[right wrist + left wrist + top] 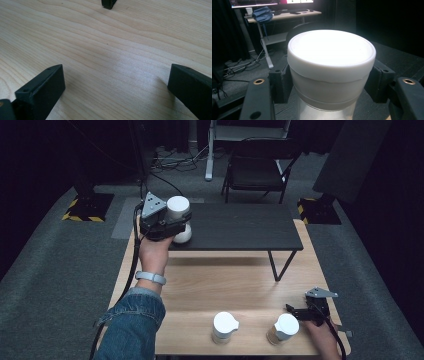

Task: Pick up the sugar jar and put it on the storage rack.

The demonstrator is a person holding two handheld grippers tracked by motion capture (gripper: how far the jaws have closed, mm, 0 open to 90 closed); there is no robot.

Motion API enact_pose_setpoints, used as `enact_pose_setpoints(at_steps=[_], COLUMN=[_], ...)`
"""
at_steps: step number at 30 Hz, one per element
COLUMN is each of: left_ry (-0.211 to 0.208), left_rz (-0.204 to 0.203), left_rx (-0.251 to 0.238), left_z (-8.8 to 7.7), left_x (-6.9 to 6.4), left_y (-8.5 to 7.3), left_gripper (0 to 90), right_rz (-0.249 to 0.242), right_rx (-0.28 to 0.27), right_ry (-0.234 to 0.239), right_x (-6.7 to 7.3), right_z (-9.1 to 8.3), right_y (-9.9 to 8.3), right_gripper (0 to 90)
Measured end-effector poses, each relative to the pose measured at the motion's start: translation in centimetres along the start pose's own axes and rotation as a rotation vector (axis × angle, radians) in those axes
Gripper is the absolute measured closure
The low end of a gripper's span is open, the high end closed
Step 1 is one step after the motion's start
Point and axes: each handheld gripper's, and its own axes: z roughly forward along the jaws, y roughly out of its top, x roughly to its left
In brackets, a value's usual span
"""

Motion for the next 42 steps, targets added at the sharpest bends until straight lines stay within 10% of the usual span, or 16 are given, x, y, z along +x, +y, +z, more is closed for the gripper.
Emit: enact_pose_setpoints(at_steps=[10, 20, 42], left_ry=[0.005, 0.027, 0.028], left_rz=[-0.035, -0.006, -0.015], left_rx=[-0.047, -0.132, -0.111], left_z=[0.4, -0.8, -5.4], left_x=[0.4, -0.4, 0.5], left_y=[-1.3, -2.1, -4.7], left_gripper=[32.9, 9.0, 9.3], right_rz=[0.000, 0.005, 0.003], right_rx=[0.001, 0.001, 0.001], right_ry=[-0.001, -0.004, -0.003], right_x=[0.0, 0.1, 0.1], right_z=[0.0, 0.0, 0.0], right_y=[0.0, 0.0, 0.0], right_gripper=[0.6, 0.6, 0.5])
